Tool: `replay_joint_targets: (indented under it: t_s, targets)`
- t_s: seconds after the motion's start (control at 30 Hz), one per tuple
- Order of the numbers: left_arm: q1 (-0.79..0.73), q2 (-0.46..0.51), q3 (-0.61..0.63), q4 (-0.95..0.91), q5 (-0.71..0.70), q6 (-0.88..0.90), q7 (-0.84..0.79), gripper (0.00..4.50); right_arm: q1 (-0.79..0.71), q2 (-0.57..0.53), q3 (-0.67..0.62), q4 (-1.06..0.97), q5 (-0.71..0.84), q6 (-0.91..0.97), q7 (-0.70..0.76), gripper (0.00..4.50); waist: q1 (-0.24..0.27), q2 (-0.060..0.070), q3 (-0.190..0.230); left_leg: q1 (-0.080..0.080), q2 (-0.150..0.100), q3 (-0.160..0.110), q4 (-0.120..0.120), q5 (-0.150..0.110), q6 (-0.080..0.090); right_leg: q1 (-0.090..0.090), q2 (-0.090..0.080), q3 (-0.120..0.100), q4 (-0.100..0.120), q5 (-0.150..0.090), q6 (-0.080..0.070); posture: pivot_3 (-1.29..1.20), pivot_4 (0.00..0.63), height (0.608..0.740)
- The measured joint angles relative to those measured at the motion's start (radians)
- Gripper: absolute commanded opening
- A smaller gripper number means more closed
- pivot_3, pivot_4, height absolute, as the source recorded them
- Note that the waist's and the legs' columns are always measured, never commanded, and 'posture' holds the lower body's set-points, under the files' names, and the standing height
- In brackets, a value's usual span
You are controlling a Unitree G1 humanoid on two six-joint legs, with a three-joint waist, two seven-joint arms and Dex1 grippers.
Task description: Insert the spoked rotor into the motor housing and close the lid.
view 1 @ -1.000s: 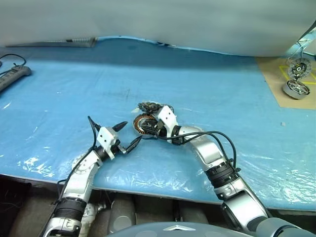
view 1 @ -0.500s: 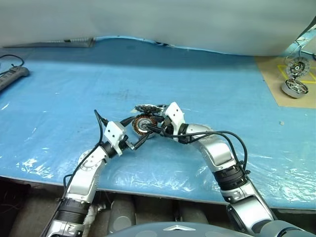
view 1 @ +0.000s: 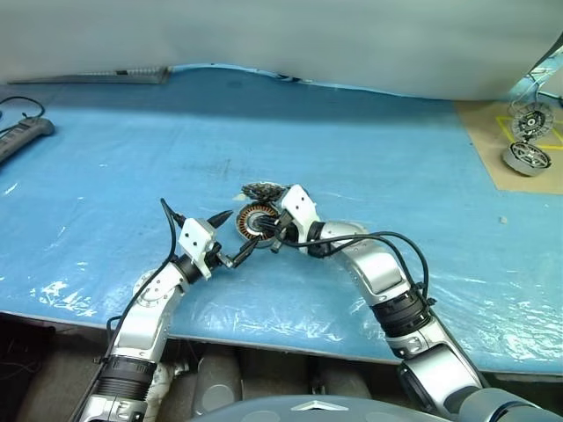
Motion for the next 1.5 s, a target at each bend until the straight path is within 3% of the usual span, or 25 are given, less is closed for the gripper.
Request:
replay_joint_targets:
  t_s: [1.5]
  targets:
    - [-0.003, -0.002, 0.000, -0.008, -0.015, 0.063, 0.026, 4.50, -0.055, -0.016, 0.036, -0.031, -0.048, 0.079, 0.023, 0.04, 0.000, 0.000, 0.000, 0.000, 0.000, 0.000, 0.000, 0.000, 0.000, 0.000, 0.000, 0.000, 0.000, 0.000, 0.000, 0.00, 0.150, 0.740]
